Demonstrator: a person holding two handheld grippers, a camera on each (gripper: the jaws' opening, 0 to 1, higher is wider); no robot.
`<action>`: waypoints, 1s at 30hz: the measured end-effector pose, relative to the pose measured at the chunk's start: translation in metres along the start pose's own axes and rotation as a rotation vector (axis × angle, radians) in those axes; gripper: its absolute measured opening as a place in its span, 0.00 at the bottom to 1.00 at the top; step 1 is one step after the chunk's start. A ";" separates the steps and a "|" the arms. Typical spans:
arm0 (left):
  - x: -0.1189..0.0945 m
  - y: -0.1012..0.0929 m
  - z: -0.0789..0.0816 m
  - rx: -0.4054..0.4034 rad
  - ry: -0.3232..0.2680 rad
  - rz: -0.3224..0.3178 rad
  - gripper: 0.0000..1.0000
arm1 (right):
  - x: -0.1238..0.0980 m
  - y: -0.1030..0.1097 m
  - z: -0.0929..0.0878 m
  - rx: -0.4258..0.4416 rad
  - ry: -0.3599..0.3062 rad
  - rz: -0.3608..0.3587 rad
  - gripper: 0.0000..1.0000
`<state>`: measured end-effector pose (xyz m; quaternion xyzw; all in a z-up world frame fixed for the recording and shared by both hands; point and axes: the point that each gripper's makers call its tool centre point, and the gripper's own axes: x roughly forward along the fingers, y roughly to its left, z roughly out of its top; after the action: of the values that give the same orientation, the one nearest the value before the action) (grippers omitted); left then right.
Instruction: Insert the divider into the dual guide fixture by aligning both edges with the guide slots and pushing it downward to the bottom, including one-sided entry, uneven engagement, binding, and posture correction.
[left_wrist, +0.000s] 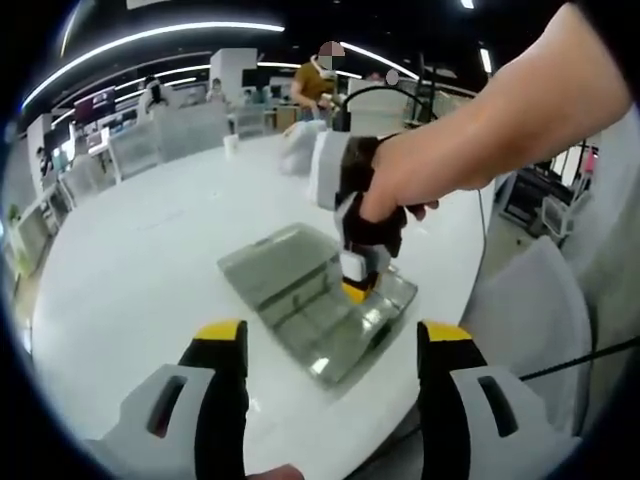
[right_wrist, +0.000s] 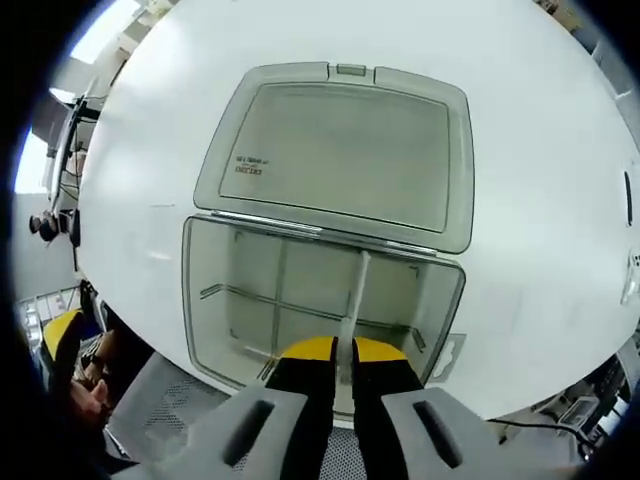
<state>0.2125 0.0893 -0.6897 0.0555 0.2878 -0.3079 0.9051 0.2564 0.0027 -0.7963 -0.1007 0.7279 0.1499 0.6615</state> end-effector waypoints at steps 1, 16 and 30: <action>0.000 0.000 0.000 0.000 0.000 0.000 0.67 | 0.000 0.000 0.000 -0.001 -0.001 -0.001 0.00; -0.002 -0.001 0.001 0.005 -0.002 -0.001 0.67 | 0.002 -0.001 0.000 -0.020 -0.082 0.030 0.00; -0.002 -0.002 0.001 0.015 0.007 -0.001 0.67 | 0.001 0.000 0.001 -0.078 -0.141 0.087 0.03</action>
<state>0.2104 0.0888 -0.6877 0.0629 0.2886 -0.3102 0.9036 0.2567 0.0033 -0.7971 -0.0839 0.6767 0.2132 0.6997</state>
